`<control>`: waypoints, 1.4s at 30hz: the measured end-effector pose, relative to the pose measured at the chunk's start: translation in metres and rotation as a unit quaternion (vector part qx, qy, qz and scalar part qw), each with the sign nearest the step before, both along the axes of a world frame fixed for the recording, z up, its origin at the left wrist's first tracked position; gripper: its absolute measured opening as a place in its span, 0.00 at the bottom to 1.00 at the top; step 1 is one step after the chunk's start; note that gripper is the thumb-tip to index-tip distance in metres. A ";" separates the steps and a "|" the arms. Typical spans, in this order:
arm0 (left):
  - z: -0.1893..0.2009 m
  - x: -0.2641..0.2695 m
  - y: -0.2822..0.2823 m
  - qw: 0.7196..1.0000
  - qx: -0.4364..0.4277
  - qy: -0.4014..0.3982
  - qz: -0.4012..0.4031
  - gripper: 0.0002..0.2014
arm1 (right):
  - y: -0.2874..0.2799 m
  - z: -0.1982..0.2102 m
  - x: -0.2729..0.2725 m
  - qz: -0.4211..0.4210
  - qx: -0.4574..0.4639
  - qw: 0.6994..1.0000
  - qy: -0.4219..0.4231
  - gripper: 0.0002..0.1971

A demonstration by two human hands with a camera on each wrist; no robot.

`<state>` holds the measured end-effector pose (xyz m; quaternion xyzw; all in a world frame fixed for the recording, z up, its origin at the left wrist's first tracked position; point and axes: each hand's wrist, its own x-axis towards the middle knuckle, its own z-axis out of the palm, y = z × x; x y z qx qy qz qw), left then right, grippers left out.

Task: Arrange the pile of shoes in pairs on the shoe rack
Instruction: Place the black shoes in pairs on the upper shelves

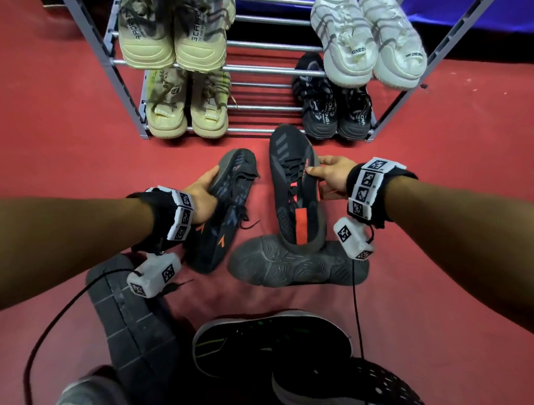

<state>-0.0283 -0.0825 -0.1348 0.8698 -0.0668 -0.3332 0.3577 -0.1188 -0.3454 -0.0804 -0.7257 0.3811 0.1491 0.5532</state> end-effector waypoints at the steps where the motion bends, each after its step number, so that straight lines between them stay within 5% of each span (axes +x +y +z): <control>1: -0.001 0.001 0.003 1.000 0.028 0.004 -0.010 0.40 | 0.001 0.000 0.000 -0.010 0.013 1.000 0.013 0.06; 3: 0.005 0.000 0.006 0.987 0.129 -0.068 -0.073 0.39 | 0.000 -0.003 0.001 -0.027 0.006 0.999 0.038 0.10; 5: 0.013 -0.004 0.007 0.935 0.203 -0.212 -0.197 0.37 | -0.002 -0.004 0.000 -0.037 -0.023 0.997 0.060 0.13; 8: 0.019 -0.021 0.001 0.837 0.165 -0.350 -0.386 0.30 | -0.007 -0.002 -0.003 -0.036 -0.035 0.996 0.069 0.08; 10: 0.015 -0.038 -0.008 0.817 0.144 -0.339 -0.444 0.31 | -0.008 -0.001 -0.005 -0.015 -0.050 0.997 0.065 0.10; 14: -0.003 -0.072 -0.023 0.839 0.157 -0.183 -0.488 0.42 | -0.004 0.002 -0.013 0.025 -0.065 0.997 0.035 0.20; 18: -0.009 -0.085 -0.027 0.857 0.166 -0.163 -0.460 0.51 | -0.005 0.004 -0.015 0.043 -0.056 0.996 0.049 0.22; 21: -0.007 -0.083 -0.029 0.895 0.130 -0.124 -0.408 0.44 | -0.011 0.004 -0.015 0.049 -0.057 0.996 0.055 0.21; 27: 0.033 -0.052 -0.032 0.928 -0.002 -0.138 -0.346 0.26 | -0.032 0.001 -0.014 0.015 -0.078 0.997 0.007 0.17; 32: 0.067 -0.013 -0.022 0.873 0.047 -0.342 -0.345 0.19 | -0.034 0.015 -0.002 -0.090 -0.083 0.990 -0.067 0.23; 34: 0.064 -0.014 -0.017 0.876 0.069 -0.377 -0.292 0.19 | -0.029 0.021 0.001 -0.101 -0.102 0.986 -0.087 0.25; 37: 0.049 -0.025 -0.011 0.889 0.088 -0.361 -0.268 0.20 | -0.017 0.024 -0.002 -0.085 -0.103 0.987 -0.089 0.23; 42: 0.021 -0.040 -0.001 0.919 0.065 -0.221 -0.321 0.27 | -0.003 0.012 -0.018 -0.063 -0.105 0.990 -0.063 0.20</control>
